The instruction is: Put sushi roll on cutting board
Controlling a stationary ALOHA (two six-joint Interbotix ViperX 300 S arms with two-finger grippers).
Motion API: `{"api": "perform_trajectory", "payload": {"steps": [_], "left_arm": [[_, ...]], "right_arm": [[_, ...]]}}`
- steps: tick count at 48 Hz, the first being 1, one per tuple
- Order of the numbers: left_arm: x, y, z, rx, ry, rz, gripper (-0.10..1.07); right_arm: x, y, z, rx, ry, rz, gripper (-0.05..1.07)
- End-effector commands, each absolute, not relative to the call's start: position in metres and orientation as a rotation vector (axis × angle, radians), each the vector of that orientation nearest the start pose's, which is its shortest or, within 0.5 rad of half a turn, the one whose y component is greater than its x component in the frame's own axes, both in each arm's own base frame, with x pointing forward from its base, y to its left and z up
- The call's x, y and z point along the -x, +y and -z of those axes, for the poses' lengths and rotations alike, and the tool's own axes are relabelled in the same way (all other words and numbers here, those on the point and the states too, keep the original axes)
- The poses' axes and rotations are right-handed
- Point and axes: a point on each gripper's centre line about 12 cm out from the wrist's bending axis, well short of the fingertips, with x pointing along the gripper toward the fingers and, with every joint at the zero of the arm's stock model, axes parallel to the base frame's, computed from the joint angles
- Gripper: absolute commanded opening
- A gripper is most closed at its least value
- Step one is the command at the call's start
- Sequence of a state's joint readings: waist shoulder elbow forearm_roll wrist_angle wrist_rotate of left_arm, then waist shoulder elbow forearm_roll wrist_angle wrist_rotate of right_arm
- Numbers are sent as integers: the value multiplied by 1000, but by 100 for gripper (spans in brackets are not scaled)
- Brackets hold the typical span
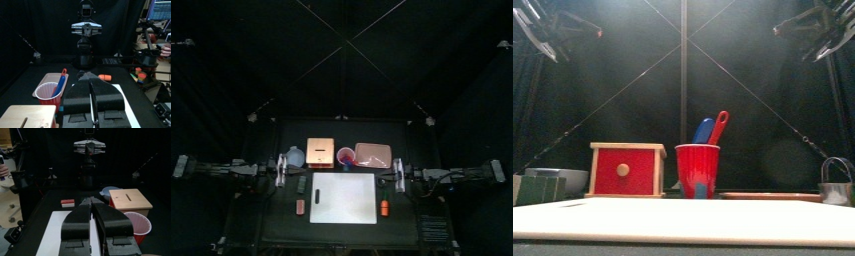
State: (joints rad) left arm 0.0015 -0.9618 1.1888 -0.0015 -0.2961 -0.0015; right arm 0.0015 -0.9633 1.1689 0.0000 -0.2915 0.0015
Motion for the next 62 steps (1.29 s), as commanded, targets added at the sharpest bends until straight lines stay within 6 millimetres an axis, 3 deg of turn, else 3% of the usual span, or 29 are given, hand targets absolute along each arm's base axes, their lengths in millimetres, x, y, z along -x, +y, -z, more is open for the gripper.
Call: {"api": "perform_trajectory", "payload": {"steps": [1,13,27,41,62], "left_arm": [[-201,3,-287,79,-62,-19,-7],[-199,6,-273,343,-10,-64,9],[-197,-1,-239,688,238,-92,51],[-202,3,-207,770,430,-162,89],[-199,15,-181,822,588,-252,93]], "right_arm": [[-203,-4,-292,7,-74,21,-3],[-220,-14,-270,0,34,64,2],[-231,-17,-261,-8,84,72,2],[-229,-15,-255,-16,99,67,2],[-228,-13,-253,-27,105,60,2]]}}
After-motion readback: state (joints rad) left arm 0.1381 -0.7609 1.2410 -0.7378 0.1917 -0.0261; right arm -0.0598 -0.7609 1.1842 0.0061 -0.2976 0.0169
